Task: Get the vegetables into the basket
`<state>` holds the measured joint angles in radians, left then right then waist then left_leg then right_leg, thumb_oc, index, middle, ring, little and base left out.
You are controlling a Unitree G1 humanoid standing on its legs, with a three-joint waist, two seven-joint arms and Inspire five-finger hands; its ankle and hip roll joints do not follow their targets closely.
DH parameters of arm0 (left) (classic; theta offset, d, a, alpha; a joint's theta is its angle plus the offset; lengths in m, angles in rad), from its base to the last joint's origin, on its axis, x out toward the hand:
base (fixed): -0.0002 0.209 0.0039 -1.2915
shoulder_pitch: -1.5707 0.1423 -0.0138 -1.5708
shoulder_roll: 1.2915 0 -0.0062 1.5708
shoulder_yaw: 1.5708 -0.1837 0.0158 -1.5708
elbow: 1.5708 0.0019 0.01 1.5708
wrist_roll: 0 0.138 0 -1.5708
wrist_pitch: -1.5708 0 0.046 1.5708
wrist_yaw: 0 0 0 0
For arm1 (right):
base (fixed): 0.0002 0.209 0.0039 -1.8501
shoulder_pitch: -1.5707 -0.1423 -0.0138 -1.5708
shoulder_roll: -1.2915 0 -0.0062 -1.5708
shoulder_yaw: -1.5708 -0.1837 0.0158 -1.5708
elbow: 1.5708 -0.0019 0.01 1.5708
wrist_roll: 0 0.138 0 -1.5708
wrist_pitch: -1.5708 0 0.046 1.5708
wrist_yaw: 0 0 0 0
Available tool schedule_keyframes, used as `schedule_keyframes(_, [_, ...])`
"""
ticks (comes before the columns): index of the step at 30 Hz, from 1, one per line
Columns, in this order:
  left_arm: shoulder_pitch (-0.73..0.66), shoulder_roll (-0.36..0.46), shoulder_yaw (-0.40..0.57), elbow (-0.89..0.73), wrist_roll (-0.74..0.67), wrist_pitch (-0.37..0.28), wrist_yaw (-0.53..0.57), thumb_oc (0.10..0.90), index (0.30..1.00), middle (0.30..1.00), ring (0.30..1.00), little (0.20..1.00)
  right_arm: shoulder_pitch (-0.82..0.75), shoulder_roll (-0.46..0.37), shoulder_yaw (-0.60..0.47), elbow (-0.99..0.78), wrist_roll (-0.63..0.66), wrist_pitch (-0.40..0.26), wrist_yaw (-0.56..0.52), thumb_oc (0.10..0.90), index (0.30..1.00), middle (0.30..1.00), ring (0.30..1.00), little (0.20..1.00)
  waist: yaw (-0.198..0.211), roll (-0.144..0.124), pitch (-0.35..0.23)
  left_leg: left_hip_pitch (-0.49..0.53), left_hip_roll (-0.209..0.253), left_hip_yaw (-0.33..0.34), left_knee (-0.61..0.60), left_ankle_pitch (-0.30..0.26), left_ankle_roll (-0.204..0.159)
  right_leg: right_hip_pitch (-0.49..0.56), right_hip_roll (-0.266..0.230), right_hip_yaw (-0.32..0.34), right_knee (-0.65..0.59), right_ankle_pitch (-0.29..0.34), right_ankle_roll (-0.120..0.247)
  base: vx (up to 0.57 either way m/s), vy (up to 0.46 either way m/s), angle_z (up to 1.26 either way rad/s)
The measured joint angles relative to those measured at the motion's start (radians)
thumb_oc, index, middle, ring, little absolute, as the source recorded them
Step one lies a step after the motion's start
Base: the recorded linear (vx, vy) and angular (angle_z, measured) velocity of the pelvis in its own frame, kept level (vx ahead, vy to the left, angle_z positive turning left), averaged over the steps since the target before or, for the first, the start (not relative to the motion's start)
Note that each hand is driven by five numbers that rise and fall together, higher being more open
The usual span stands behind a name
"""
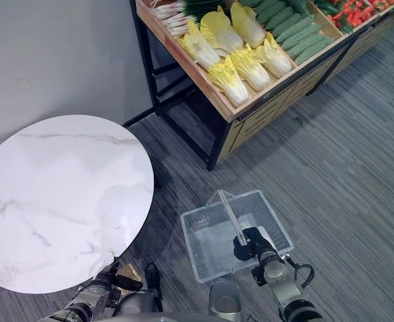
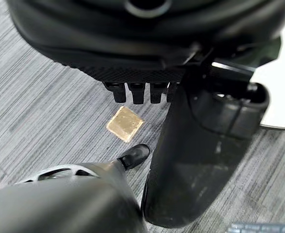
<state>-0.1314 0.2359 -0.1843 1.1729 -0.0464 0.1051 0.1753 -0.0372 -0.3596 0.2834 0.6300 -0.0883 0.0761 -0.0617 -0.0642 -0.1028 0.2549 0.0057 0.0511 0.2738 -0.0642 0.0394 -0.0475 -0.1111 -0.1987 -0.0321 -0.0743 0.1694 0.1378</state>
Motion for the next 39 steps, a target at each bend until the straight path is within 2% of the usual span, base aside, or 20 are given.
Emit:
schedule_keyframes(5, [-0.008, 0.009, -0.001, -0.002, 0.01, 0.006, -0.002, 0.9, 1.0, 1.0, 1.0, 1.0, -0.022, 0.009, 0.001, 0.009, -0.036, 0.0, 0.001, 0.4, 0.3, 0.3, 0.3, 0.3, -0.008, -0.033, 0.003, 0.025, -0.014, 0.103, 0.012, -0.022, 0.007, -0.051, 0.007, 0.084, 0.018, 0.035, 0.019, -0.04, 0.133, -0.63])
schedule_keyframes(9, [-0.015, 0.013, -0.001, -0.009, 0.011, 0.01, -0.003, 0.9, 1.0, 1.0, 1.0, 1.0, -0.027, 0.011, 0.004, 0.007, -0.041, 0.0, 0.0, 0.4, 0.3, 0.3, 0.3, 0.3, -0.032, -0.046, -0.001, 0.054, -0.011, 0.189, 0.02, -0.047, 0.024, -0.066, 0.013, 0.07, -0.001, 0.107, 0.048, -0.08, -0.012, -0.66])
schedule_keyframes(10, [0.001, 0.033, 0.0, -0.024, 0.011, 0.005, -0.005, 0.9, 1.0, 1.0, 1.0, 1.0, -0.025, 0.025, 0.015, 0.007, -0.061, 0.003, 0.003, 0.4, 0.3, 0.3, 0.3, 0.3, -0.011, -0.051, 0.002, 0.064, 0.007, 0.234, 0.029, -0.041, 0.022, -0.07, 0.014, -0.04, -0.011, 0.115, 0.047, -0.13, 0.002, -0.5])
schedule_keyframes(11, [0.001, 0.034, 0.0, -0.025, 0.011, 0.005, -0.005, 0.9, 1.0, 1.0, 1.0, 1.0, -0.023, 0.026, 0.017, 0.007, -0.062, 0.003, 0.003, 0.4, 0.3, 0.3, 0.3, 0.3, -0.012, -0.051, 0.001, 0.063, 0.01, 0.236, 0.031, -0.042, 0.022, -0.07, 0.016, -0.057, -0.008, 0.096, 0.049, -0.09, 0.007, -0.44])
schedule_keyframes(12, [-0.006, 0.036, 0.0, -0.039, 0.012, 0.006, -0.005, 0.9, 1.0, 1.0, 1.0, 1.0, -0.014, 0.026, 0.019, 0.007, -0.063, 0.003, 0.006, 0.4, 0.3, 0.3, 0.3, 0.3, -0.01, -0.039, 0.007, 0.065, 0.033, 0.245, 0.031, -0.038, 0.023, -0.081, 0.016, -0.12, 0.059, 0.031, 0.017, -0.07, 0.004, -0.1])
schedule_keyframes(14, [-0.011, 0.037, 0.0, -0.045, 0.016, 0.007, -0.001, 0.9, 1.0, 1.0, 1.0, 1.0, -0.01, 0.026, 0.018, 0.007, -0.066, 0.012, 0.013, 0.4, 0.3, 0.3, 0.3, 0.3, 0.02, 0.0, 0.007, 0.064, 0.081, 0.254, 0.033, -0.029, 0.01, -0.103, 0.013, -0.164, 0.2, -0.038, 0.014, -0.06, 0.009, -0.23])
schedule_keyframes(15, [-0.012, 0.05, -0.001, -0.045, 0.021, 0.012, -0.002, 0.9, 1.0, 1.0, 1.0, 1.0, -0.009, 0.028, 0.02, 0.005, -0.073, 0.013, 0.014, 0.4, 0.3, 0.3, 0.3, 0.3, 0.027, -0.003, 0.003, 0.066, 0.09, 0.258, 0.043, -0.02, -0.004, -0.077, -0.005, -0.196, 0.202, -0.067, -0.003, -0.06, 0.01, -0.42])
schedule_keyframes(16, [-0.005, 0.043, 0.0, -0.028, 0.027, 0.02, -0.009, 0.9, 1.0, 1.0, 1.0, 1.0, -0.027, 0.024, 0.031, 0.007, -0.076, 0.023, 0.016, 0.4, 0.3, 0.3, 0.3, 0.3, 0.028, 0.01, 0.002, 0.054, 0.083, 0.24, 0.065, -0.041, 0.018, -0.068, 0.028, -0.192, 0.163, -0.037, -0.055, -0.07, 0.017, -0.64])
schedule_keyframes(17, [0.008, 0.038, -0.001, -0.026, 0.027, 0.024, -0.01, 0.9, 1.0, 1.0, 1.0, 1.0, -0.046, 0.023, 0.034, 0.007, -0.082, 0.023, 0.016, 0.4, 0.3, 0.3, 0.3, 0.3, 0.029, 0.01, 0.002, 0.048, 0.061, 0.227, 0.06, -0.076, 0.042, -0.08, 0.046, -0.179, 0.133, -0.003, -0.052, -0.13, -0.015, -1.15])
schedule_keyframes(18, [0.014, 0.035, 0.004, -0.028, 0.027, 0.029, -0.01, 0.9, 1.0, 1.0, 1.0, 1.0, -0.08, 0.022, 0.036, 0.002, -0.083, 0.021, 0.016, 0.4, 0.3, 0.3, 0.3, 0.3, 0.036, 0.029, 0.002, 0.05, 0.032, 0.212, 0.025, -0.077, 0.066, -0.089, 0.065, -0.173, 0.079, 0.048, -0.011, -0.08, -0.007, -1.41])
schedule_keyframes(19, [0.021, 0.029, 0.013, -0.027, 0.027, 0.034, -0.009, 0.9, 1.0, 1.0, 1.0, 1.0, -0.102, 0.023, 0.041, -0.003, -0.085, 0.021, 0.016, 0.4, 0.3, 0.3, 0.3, 0.3, 0.042, 0.038, -0.005, 0.058, 0.054, 0.224, -0.002, -0.039, 0.071, -0.069, 0.084, -0.194, -0.017, 0.102, 0.055, 0.01, -0.085, -1.24])
schedule_keyframes(20, [0.013, 0.012, 0.043, -0.013, 0.03, 0.036, -0.009, 0.9, 1.0, 1.0, 1.0, 1.0, -0.103, 0.019, 0.041, -0.002, -0.092, 0.021, 0.015, 0.4, 0.3, 0.3, 0.3, 0.3, 0.045, 0.046, -0.003, 0.077, 0.073, 0.261, -0.02, -0.013, 0.01, -0.057, 0.071, -0.356, 0.012, -0.019, 0.008, 0.06, -0.107, -1.04])
schedule_keyframes(22, [0.009, -0.001, 0.074, -0.02, 0.03, 0.032, -0.009, 0.9, 1.0, 1.0, 1.0, 1.0, -0.088, 0.015, 0.042, 0.0, -0.094, 0.03, 0.023, 0.4, 0.3, 0.3, 0.3, 0.3, 0.073, 0.05, -0.002, 0.108, 0.105, 0.308, -0.009, -0.015, -0.005, -0.068, 0.042, -0.468, 0.101, -0.061, -0.018, 0.04, -0.103, -0.66])
schedule_keyframes(23, [0.02, 0.001, 0.078, -0.021, 0.029, 0.034, -0.009, 0.9, 1.0, 1.0, 1.0, 1.0, -0.057, 0.014, 0.039, -0.015, -0.094, 0.03, 0.022, 0.4, 0.3, 0.3, 0.3, 0.3, 0.068, 0.045, -0.01, 0.119, 0.11, 0.3, 0.0, -0.029, -0.011, -0.048, 0.009, -0.445, 0.146, -0.06, -0.016, 0.01, -0.106, -0.3])
schedule_keyframes(24, [0.02, -0.002, 0.076, -0.023, 0.029, 0.035, -0.014, 0.9, 1.0, 1.0, 1.0, 1.0, -0.037, 0.01, 0.039, -0.019, -0.094, 0.03, 0.022, 0.4, 0.3, 0.3, 0.3, 0.3, 0.066, 0.043, -0.019, 0.132, 0.119, 0.3, 0.007, -0.035, -0.016, -0.048, 0.013, -0.438, 0.171, -0.076, -0.063, 0.02, -0.151, 0.01])
schedule_keyframes(27, [0.023, -0.07, 0.076, -0.02, 0.027, 0.038, -0.021, 0.9, 1.0, 1.0, 1.0, 1.0, -0.003, -0.045, 0.038, -0.022, -0.094, 0.031, 0.02, 0.4, 0.3, 0.3, 0.3, 0.3, 0.044, 0.105, -0.055, 0.106, 0.168, 0.294, 0.047, -0.026, -0.032, -0.048, 0.064, -0.443, 0.147, -0.086, -0.09, -0.01, -0.152, -0.11])
schedule_keyframes(32, [0.012, -0.105, 0.067, -0.005, 0.026, 0.043, -0.023, 0.9, 1.0, 1.0, 1.0, 1.0, 0.022, -0.084, 0.032, -0.026, -0.093, 0.032, 0.012, 0.4, 0.3, 0.3, 0.3, 0.3, 0.012, 0.144, -0.066, 0.088, 0.199, 0.288, 0.077, -0.019, -0.03, -0.05, 0.092, -0.442, 0.137, -0.096, -0.107, 0.0, -0.104, -0.06])
schedule_keyframes(37, [-0.014, -0.095, 0.07, 0.007, 0.013, 0.044, -0.019, 0.9, 1.0, 1.0, 1.0, 1.0, 0.024, -0.088, 0.016, -0.029, -0.092, 0.033, 0.001, 0.4, 0.3, 0.3, 0.3, 0.3, 0.006, 0.157, -0.062, 0.04, 0.224, 0.28, 0.123, -0.029, -0.043, -0.109, 0.094, -0.426, 0.194, -0.125, -0.116, 0.03, -0.204, 0.0])
schedule_keyframes(38, [-0.011, -0.088, 0.078, 0.013, 0.003, 0.044, -0.013, 0.9, 1.0, 1.0, 1.0, 1.0, 0.022, -0.083, 0.016, -0.023, -0.092, 0.032, 0.001, 0.4, 0.3, 0.3, 0.3, 0.3, 0.014, 0.148, -0.053, 0.036, 0.237, 0.252, 0.18, -0.027, -0.056, -0.109, 0.11, -0.419, 0.206, -0.141, -0.128, -0.01, -0.2, -0.3])
schedule_keyframes(39, [-0.008, -0.067, 0.078, 0.013, -0.011, 0.044, -0.007, 0.9, 1.0, 1.0, 1.0, 1.0, 0.012, -0.065, 0.026, -0.009, -0.092, 0.032, 0.002, 0.4, 0.3, 0.3, 0.3, 0.3, 0.031, 0.12, -0.037, 0.01, 0.253, 0.174, 0.29, -0.025, -0.062, -0.106, 0.108, -0.389, 0.227, -0.158, -0.148, -0.02, -0.013, -0.55])
